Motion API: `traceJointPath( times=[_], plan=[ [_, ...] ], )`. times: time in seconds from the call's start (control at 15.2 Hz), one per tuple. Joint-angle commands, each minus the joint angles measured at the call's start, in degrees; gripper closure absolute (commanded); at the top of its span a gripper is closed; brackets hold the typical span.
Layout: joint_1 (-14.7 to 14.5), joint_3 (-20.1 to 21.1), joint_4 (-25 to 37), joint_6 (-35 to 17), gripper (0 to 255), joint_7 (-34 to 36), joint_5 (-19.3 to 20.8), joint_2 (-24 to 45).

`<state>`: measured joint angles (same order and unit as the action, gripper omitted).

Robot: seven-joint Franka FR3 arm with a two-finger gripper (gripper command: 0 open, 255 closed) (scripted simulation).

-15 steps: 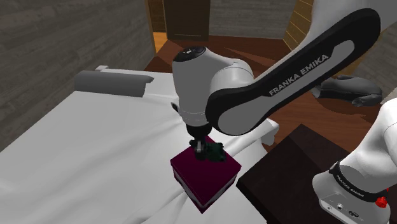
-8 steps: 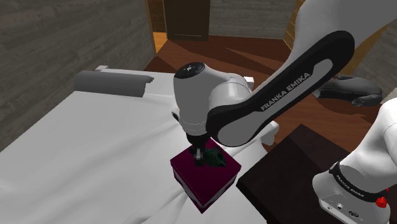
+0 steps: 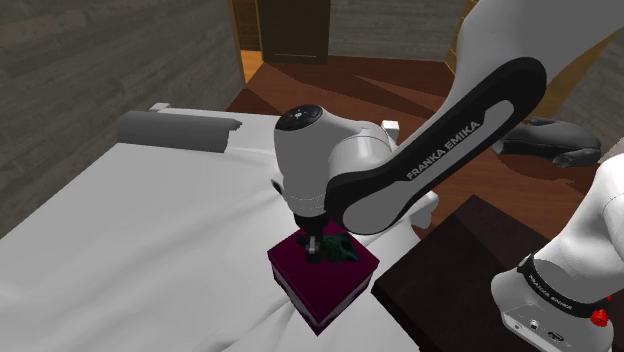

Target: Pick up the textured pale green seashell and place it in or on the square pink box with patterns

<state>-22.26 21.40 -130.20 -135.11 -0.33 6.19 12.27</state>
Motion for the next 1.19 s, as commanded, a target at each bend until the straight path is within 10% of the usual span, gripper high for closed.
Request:
traceJointPath(
  times=[0.0, 1.12],
  plan=[
    [0.01, 0.0, -0.07, 0.01, 0, -0.01, -0.01, -0.02],
    [0.55, 0.78, 2.6, 7.0, 0, -1.95, -2.75, -4.74]
  ],
)
